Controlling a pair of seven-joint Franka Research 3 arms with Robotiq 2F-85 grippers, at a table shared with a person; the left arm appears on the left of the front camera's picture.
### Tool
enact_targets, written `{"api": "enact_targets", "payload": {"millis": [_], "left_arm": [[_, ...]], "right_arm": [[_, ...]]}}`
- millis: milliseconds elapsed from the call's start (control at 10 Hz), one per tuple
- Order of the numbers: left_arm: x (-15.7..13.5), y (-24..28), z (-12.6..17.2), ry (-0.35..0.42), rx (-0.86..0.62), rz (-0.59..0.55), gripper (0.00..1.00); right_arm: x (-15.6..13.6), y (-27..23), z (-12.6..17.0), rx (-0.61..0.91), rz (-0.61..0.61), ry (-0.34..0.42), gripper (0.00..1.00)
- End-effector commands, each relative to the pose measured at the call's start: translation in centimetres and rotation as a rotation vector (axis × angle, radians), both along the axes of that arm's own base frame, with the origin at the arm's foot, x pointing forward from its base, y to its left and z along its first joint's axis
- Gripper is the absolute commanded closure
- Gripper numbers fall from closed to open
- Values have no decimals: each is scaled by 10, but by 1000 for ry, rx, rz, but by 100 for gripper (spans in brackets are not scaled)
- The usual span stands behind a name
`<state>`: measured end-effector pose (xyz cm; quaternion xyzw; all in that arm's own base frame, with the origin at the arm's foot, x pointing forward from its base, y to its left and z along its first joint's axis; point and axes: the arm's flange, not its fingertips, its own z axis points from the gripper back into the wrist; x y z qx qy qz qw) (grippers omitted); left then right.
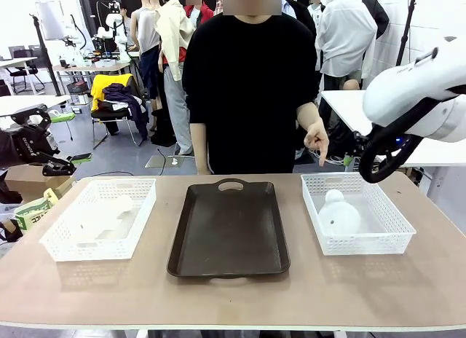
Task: Prepare the laboratory tools.
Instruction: Pick up the Big flask that the person points to.
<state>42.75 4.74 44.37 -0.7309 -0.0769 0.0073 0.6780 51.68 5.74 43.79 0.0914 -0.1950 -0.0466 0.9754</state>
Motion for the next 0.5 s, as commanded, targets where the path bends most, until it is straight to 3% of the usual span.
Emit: {"api": "enact_targets", "payload": {"millis": [0, 100, 200, 300, 400], "left_arm": [[-2, 2, 1, -8, -10, -3, 0], [-2, 2, 1, -8, -10, -3, 0], [-2, 2, 1, -8, -10, -3, 0], [-2, 2, 1, -8, -10, -3, 0], [-2, 2, 1, -8, -10, -3, 0]], "right_arm": [[20, 13, 3, -8, 3, 82, 0], [22, 11, 2, 23, 16, 107, 0], [22, -8, 15, 163, 36, 140, 0], [11, 10, -6, -13, 16, 69, 0], [11, 10, -6, -13, 16, 69, 0]]}}
